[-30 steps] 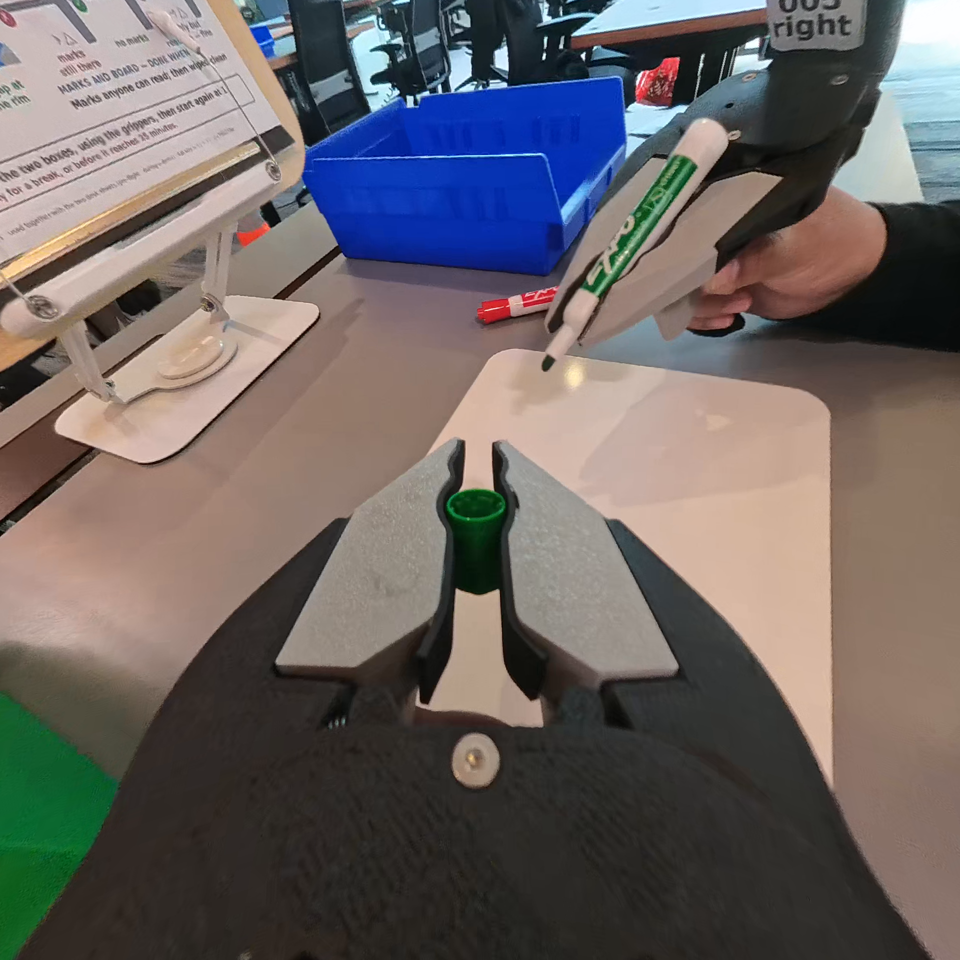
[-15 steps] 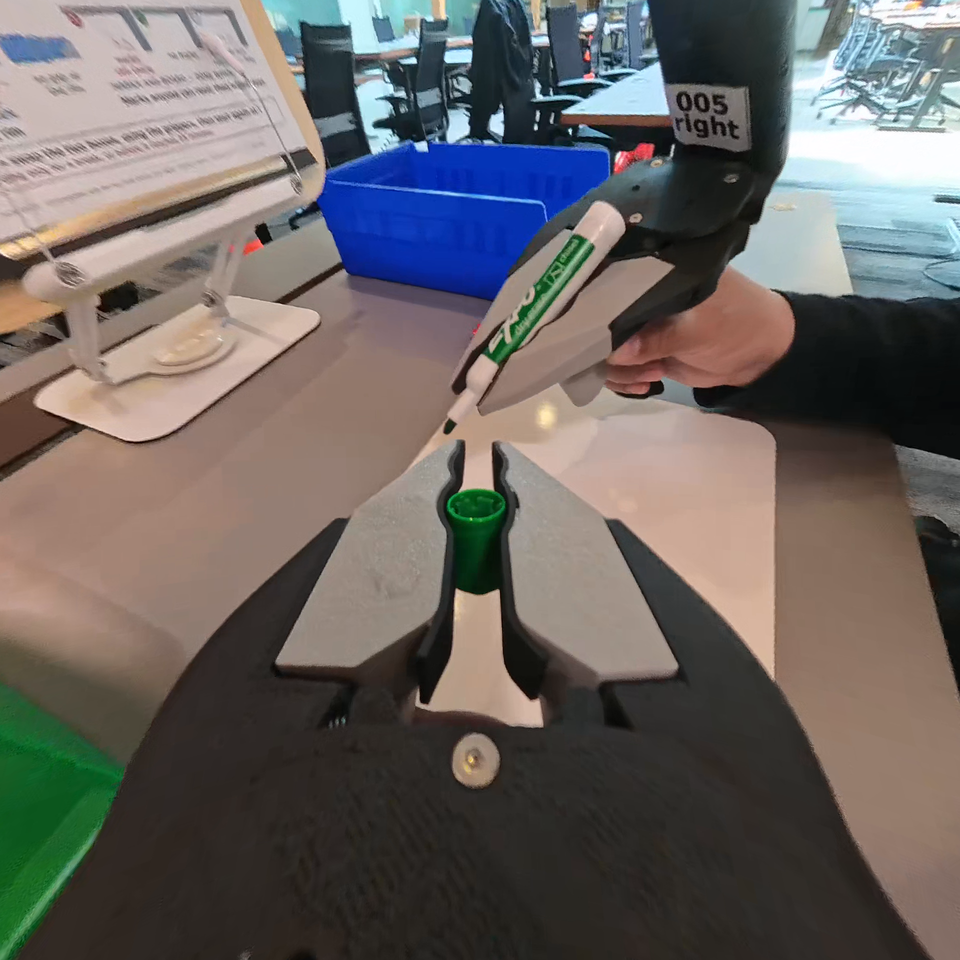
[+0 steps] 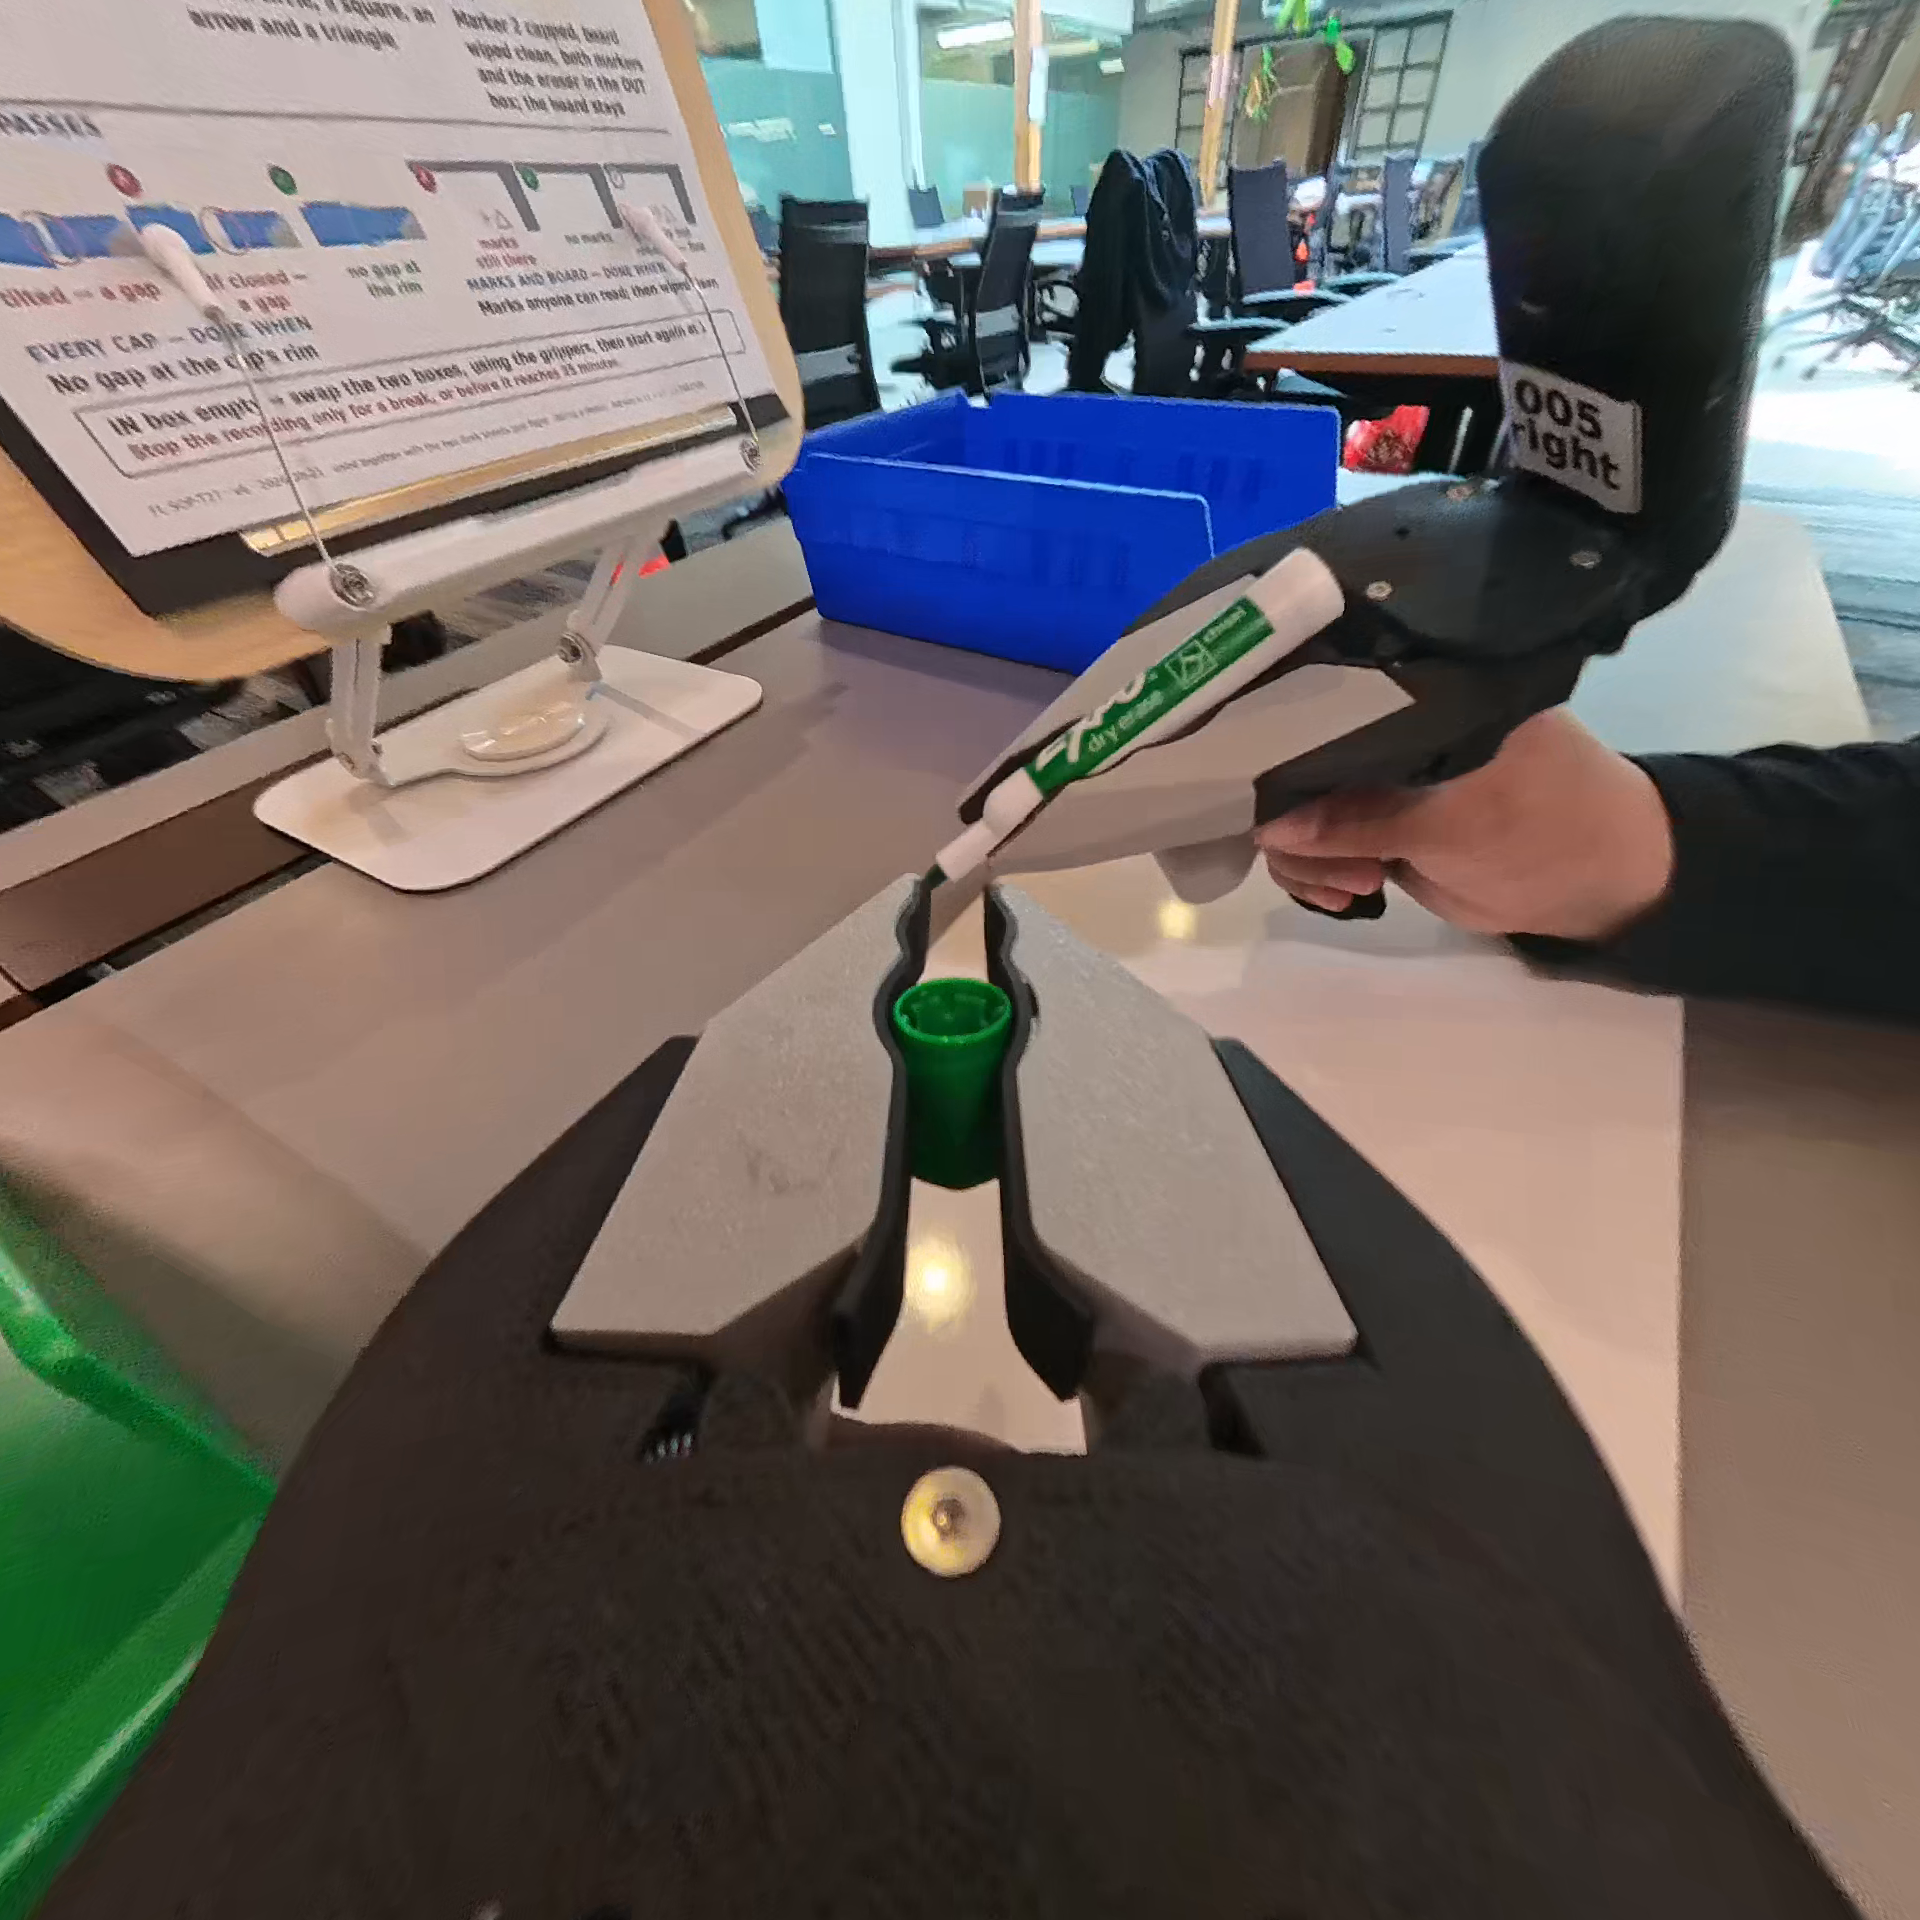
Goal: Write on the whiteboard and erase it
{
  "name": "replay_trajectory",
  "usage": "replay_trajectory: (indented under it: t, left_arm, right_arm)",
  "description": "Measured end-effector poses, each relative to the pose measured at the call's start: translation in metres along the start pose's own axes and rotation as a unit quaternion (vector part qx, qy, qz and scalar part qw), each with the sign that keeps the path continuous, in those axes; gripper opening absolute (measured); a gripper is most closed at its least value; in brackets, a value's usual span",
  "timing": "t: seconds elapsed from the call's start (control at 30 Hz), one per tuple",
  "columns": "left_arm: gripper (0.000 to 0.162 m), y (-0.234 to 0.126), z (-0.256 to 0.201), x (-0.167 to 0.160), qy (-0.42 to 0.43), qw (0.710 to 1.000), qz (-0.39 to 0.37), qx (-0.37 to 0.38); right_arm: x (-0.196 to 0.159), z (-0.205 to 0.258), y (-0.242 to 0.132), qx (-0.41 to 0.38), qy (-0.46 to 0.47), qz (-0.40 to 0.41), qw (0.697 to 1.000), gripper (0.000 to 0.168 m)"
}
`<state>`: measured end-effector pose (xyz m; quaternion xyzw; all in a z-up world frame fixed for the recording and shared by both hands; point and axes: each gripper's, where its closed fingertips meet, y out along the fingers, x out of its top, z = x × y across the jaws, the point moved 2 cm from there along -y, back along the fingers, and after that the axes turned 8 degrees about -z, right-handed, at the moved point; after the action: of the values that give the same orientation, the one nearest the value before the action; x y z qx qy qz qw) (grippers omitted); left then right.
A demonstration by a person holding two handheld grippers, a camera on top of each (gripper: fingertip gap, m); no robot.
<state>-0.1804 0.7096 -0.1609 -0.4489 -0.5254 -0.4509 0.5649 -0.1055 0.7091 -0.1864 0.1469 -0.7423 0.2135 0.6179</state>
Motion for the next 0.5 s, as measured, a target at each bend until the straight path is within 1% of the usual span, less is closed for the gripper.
replay_trajectory:
  t: [0.07,0.2,0.23,0.27,0.3,0.33,0.4,0.5]
  left_arm:
    - [0.008,0.005,-0.001,0.001,0.01,0.999,-0.03,0.014]
    - [0.008,0.02,-0.011,-0.013,0.043,0.999,-0.023,0.017]
    - [0.008,0.023,-0.014,-0.014,0.048,0.999,-0.021,0.013]
    - [0.008,0.025,-0.018,-0.013,0.051,0.998,-0.028,0.008]
    - [0.008,0.027,-0.021,-0.009,0.054,0.997,-0.047,0.004]
    - [0.008,0.027,-0.023,-0.005,0.054,0.997,-0.063,0.003]
    - [0.008,0.028,-0.025,-0.001,0.048,0.995,-0.083,0.0]
    - [0.008,0.032,-0.029,0.0,0.047,0.994,-0.094,-0.012]
  right_arm:
    - [-0.002,-0.007,-0.003,-0.023,-0.024,-0.004,0.999,0.016]
    - [-0.009,-0.014,-0.005,-0.028,-0.041,0.01,0.999,0.016]
    - [-0.006,-0.019,-0.007,-0.042,-0.038,0.001,0.998,0.016]
    - [0.004,-0.026,-0.012,-0.065,-0.048,-0.033,0.996,0.015]
    - [0.014,-0.031,-0.018,-0.083,-0.064,-0.067,0.992,0.015]
    - [0.017,-0.036,-0.022,-0.1,-0.082,-0.076,0.989,0.015]
    - [0.01,-0.042,-0.021,-0.112,-0.116,-0.055,0.985,0.016]
    - [0.005,-0.051,-0.019,-0.115,-0.112,-0.042,0.986,0.015]
